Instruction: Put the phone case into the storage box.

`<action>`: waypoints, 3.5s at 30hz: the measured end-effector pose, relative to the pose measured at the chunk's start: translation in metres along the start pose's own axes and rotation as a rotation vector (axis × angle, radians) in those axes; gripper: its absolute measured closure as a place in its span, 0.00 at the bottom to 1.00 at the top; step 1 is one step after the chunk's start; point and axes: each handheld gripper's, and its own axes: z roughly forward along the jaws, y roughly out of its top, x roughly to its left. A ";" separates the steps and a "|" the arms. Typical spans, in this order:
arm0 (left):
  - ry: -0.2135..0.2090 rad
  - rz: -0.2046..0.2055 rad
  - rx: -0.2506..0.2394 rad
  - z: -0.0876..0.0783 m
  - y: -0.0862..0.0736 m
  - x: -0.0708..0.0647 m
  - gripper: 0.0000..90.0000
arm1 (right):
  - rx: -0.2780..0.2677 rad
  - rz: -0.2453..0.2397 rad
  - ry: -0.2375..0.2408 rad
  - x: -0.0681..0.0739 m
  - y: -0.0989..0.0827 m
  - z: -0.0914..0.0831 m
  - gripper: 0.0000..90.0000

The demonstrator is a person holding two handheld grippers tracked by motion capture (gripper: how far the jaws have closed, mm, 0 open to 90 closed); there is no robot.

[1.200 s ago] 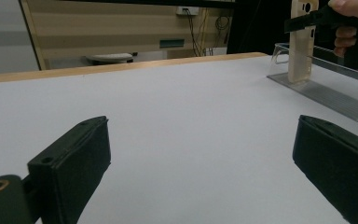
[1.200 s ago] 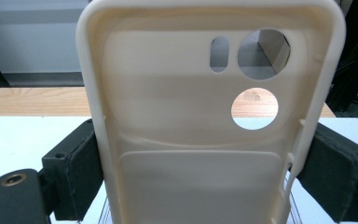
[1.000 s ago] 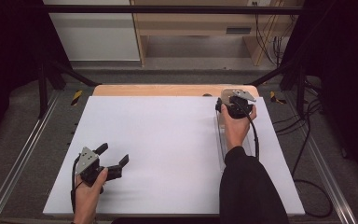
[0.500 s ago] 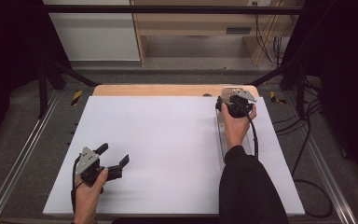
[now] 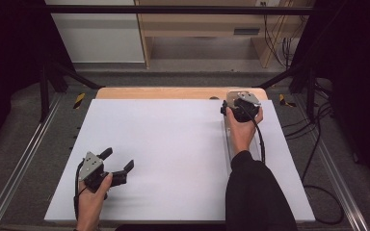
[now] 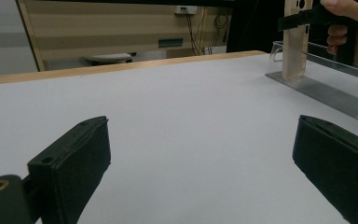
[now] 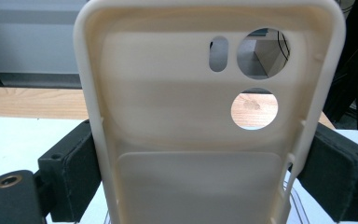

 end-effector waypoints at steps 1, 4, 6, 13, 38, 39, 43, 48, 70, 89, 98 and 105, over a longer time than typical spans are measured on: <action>0.000 0.000 0.001 0.000 0.000 0.000 0.04 | 0.001 -0.002 0.000 0.001 0.000 0.000 0.12; -0.001 0.001 0.001 0.000 0.000 0.000 0.04 | 0.006 -0.011 -0.007 0.001 0.000 0.000 0.10; 0.000 0.000 0.001 0.000 0.000 0.000 0.04 | 0.010 -0.015 -0.010 0.001 -0.001 0.001 0.07; 0.000 -0.001 0.002 0.000 0.000 0.000 0.04 | 0.025 -0.043 -0.021 0.004 -0.003 0.002 0.05; 0.007 -0.002 -0.001 -0.001 0.001 0.001 0.04 | 0.009 -0.033 0.008 0.003 0.006 -0.011 0.07; 0.014 0.002 -0.002 -0.002 0.001 0.002 0.04 | 0.013 -0.032 0.010 0.003 0.006 -0.012 0.07; 0.019 0.006 -0.007 -0.004 0.002 0.004 0.04 | 0.018 -0.027 0.028 0.003 0.008 -0.017 0.07; 0.025 0.025 -0.017 -0.007 0.003 0.008 0.04 | 0.028 -0.019 0.042 0.003 0.010 -0.021 0.07; 0.008 0.101 -0.038 -0.012 0.005 0.012 0.03 | 0.075 0.020 0.116 0.001 0.015 -0.030 0.06; 0.011 0.100 -0.030 -0.012 0.005 0.012 0.03 | 0.104 0.032 0.153 -0.001 0.019 -0.037 0.06; 0.010 0.100 -0.029 -0.012 0.005 0.012 0.03 | 0.114 0.024 0.166 -0.002 0.017 -0.040 0.06; 0.008 0.099 -0.028 -0.011 0.005 0.012 0.03 | 0.111 0.025 0.173 -0.003 0.019 -0.043 0.06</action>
